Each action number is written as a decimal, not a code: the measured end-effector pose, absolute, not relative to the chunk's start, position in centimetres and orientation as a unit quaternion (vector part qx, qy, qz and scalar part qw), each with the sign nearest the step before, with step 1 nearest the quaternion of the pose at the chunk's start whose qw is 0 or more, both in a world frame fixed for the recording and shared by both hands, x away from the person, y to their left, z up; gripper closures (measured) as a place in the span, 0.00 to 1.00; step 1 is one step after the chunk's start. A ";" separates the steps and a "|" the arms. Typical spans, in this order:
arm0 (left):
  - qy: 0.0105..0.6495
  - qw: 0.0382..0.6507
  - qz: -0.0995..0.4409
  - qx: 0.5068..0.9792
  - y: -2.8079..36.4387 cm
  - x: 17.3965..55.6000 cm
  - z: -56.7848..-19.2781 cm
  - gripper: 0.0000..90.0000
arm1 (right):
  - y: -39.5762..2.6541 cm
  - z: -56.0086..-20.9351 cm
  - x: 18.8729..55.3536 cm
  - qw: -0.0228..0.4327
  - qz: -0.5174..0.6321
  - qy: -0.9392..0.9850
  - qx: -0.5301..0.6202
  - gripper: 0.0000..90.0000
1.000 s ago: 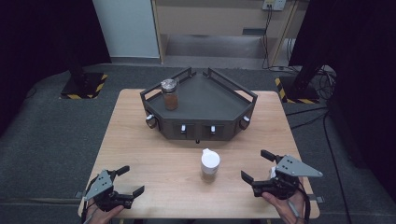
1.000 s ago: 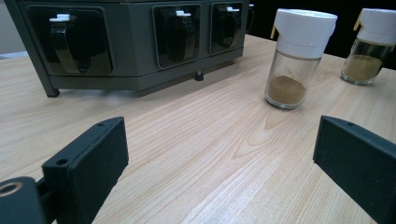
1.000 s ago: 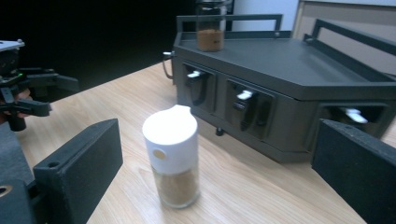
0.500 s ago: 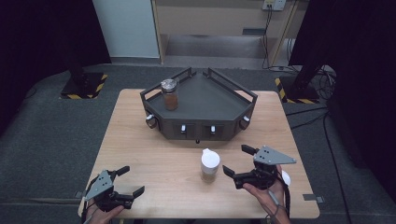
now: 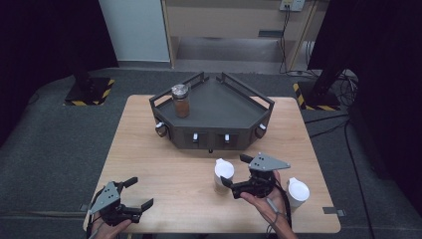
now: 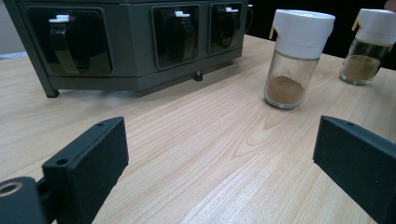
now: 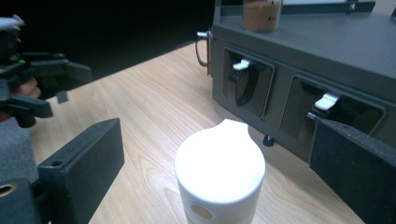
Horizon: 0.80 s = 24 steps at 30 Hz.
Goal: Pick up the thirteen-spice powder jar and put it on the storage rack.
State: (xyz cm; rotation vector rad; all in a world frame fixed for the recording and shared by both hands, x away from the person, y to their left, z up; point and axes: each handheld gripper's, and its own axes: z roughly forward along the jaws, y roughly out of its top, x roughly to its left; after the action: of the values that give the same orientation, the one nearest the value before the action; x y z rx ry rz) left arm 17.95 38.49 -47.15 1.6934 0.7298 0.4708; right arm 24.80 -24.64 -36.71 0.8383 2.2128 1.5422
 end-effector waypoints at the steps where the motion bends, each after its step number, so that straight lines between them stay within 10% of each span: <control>1: 0.312 0.580 0.202 0.725 38.5 17.9 -47.1 0.02 | -24.5 -37.0 25.1 0.152 0.539 0.774 0.295 0.04; 24: 0.312 0.580 0.201 0.725 38.5 17.9 -47.1 0.02 | -21.8 -40.0 26.2 0.154 0.505 0.786 0.321 0.14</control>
State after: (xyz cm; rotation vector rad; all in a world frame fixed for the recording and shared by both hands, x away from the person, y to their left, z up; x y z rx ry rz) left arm 17.94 38.52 -47.12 1.6952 0.7301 0.4710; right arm 26.19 -21.79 -39.98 0.9202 2.2544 1.4482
